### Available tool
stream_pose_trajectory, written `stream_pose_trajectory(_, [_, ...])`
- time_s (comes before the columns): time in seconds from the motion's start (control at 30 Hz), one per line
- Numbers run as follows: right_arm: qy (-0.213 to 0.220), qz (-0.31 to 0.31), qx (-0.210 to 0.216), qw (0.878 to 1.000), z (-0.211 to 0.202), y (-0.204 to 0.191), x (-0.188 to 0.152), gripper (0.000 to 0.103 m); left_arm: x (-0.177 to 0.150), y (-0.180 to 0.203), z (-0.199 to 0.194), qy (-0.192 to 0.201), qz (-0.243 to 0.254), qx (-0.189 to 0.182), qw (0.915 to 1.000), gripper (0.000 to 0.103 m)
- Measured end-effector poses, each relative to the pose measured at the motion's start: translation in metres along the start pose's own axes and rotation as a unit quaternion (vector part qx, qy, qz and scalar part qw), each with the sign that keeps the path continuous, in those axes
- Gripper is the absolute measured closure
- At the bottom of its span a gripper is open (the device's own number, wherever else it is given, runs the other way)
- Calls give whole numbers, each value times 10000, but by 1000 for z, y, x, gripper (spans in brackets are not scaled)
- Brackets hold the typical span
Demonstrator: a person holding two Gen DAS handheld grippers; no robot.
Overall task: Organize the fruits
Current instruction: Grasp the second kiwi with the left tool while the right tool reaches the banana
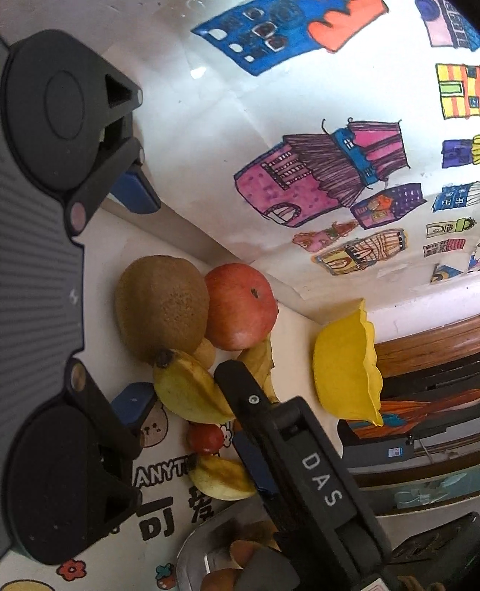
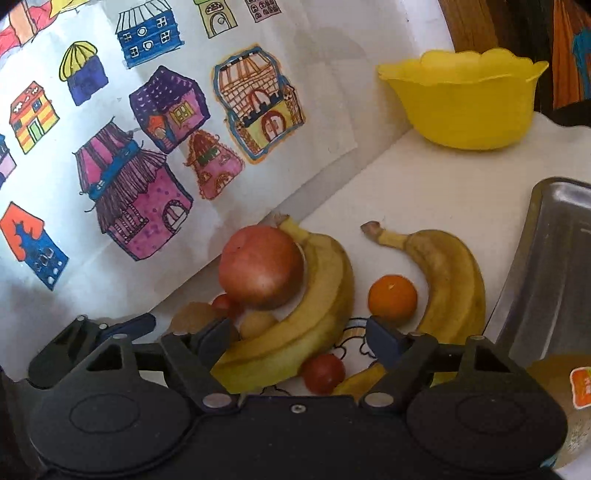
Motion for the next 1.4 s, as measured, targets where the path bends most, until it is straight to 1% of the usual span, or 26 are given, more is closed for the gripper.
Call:
stream_pose_trajectory(0.23, [-9,-84,-135,9999,13,0,6,20,2,1,7,-85,-7,-76,9999,9])
stream_pose_trajectory(0.3, [-15,-98,-147,9998,16,0,7,16,4,2,8,-83,-15,-91,9999,10])
stream_pose_trajectory(0.37, [-36,-163,-185,9997,19,0,7,16,5,4,11,-75,-15,-116,9999,13])
stream_pose_trajectory(0.43, [-70,-224,-237,9994,20,-1,7,16,6,6,10,-49,2,-171,9998,21])
stream_pose_trajectory(0.5, [-56,-224,-259,9994,20,0,7,17,6,9,8,-13,37,-222,9997,26])
stream_pose_trajectory(0.57, [-32,-184,-289,9994,18,1,7,21,6,9,7,-1,70,-131,9999,30])
stream_pose_trajectory(0.73, [-38,-135,-286,9995,13,2,6,29,3,5,2,-113,-90,-169,9998,30])
stream_pose_trajectory(0.87, [-143,-204,-314,9992,9,-2,1,36,-5,-1,-10,-222,-324,-246,9989,30])
stream_pose_trajectory(0.93, [-235,-270,-389,9986,10,-3,0,36,-10,-6,-17,-274,-477,-313,9980,30])
stream_pose_trajectory(1.0, [-339,-312,-473,9978,14,-4,1,36,-14,-12,-21,-303,-570,-298,9975,30])
stream_pose_trajectory(1.03, [-398,-333,-537,9972,17,-4,2,35,-16,-14,-22,-318,-593,-267,9974,30])
stream_pose_trajectory(1.07, [-425,-359,-587,9967,20,-4,3,30,-17,-16,-22,-343,-628,-226,9972,30])
stream_pose_trajectory(1.1, [-429,-381,-619,9964,22,-5,4,27,-17,-19,-21,-362,-682,-215,9968,30])
stream_pose_trajectory(1.17, [-423,-340,-597,9967,25,-5,6,25,-17,-22,-20,-379,-757,-230,9961,30])
stream_pose_trajectory(1.27, [-307,-317,-611,9972,26,-6,6,25,-16,-21,-18,-368,-772,-210,9961,30])
stream_pose_trajectory(1.33, [-231,-320,-588,9975,23,-6,5,28,-15,-20,-16,-373,-807,-189,9959,30])
stream_pose_trajectory(1.4, [-191,-270,-560,9979,19,-4,5,35,-14,-20,-16,-390,-848,-193,9955,30])
Point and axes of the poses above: each gripper's, at about its wrist camera, not at the fingertips, and z roughly the way its jaws point, y to its right, x to its top, the point moved 8 cm from there along z, roughly the way its jaws point, and after that the axes turned 9 degrees about x, right-handed, at the moved point
